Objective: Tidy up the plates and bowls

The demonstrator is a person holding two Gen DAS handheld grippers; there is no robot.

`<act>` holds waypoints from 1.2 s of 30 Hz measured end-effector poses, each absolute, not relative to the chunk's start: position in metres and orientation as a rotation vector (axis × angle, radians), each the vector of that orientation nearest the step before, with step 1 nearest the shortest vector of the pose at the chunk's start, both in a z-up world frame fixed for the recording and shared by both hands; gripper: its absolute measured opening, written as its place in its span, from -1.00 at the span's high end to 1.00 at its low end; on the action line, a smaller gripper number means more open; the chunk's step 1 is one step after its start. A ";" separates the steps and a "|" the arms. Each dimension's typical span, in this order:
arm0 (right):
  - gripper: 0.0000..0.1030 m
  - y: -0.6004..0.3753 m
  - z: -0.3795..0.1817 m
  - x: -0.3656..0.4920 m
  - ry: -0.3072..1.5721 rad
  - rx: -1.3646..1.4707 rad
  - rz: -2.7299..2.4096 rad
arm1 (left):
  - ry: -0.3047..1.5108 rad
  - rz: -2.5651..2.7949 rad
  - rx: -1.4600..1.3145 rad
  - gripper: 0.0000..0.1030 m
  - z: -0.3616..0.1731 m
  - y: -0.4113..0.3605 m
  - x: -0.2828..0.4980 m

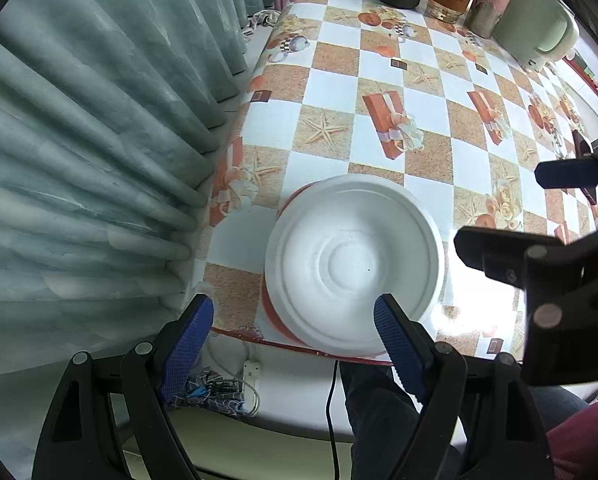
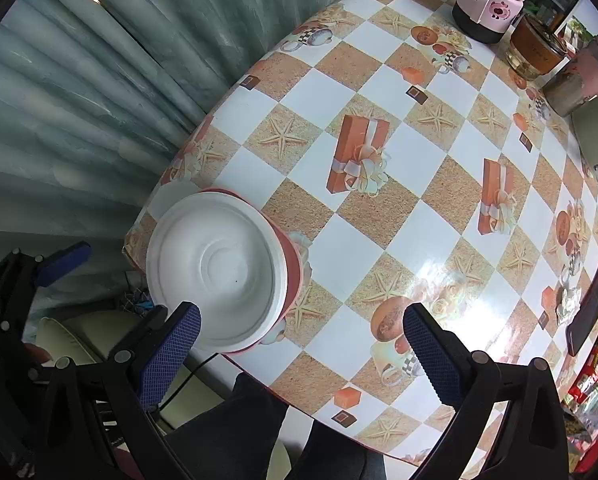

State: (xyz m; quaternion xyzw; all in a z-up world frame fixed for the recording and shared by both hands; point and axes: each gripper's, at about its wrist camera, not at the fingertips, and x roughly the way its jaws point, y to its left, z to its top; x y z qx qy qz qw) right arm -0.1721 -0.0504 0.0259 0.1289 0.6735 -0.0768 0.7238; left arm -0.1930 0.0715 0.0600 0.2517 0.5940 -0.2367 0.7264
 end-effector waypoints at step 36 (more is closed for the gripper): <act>-0.98 -0.044 0.018 -0.169 1.525 0.301 -0.157 | 1.324 -0.538 0.595 -0.66 0.062 0.067 -0.198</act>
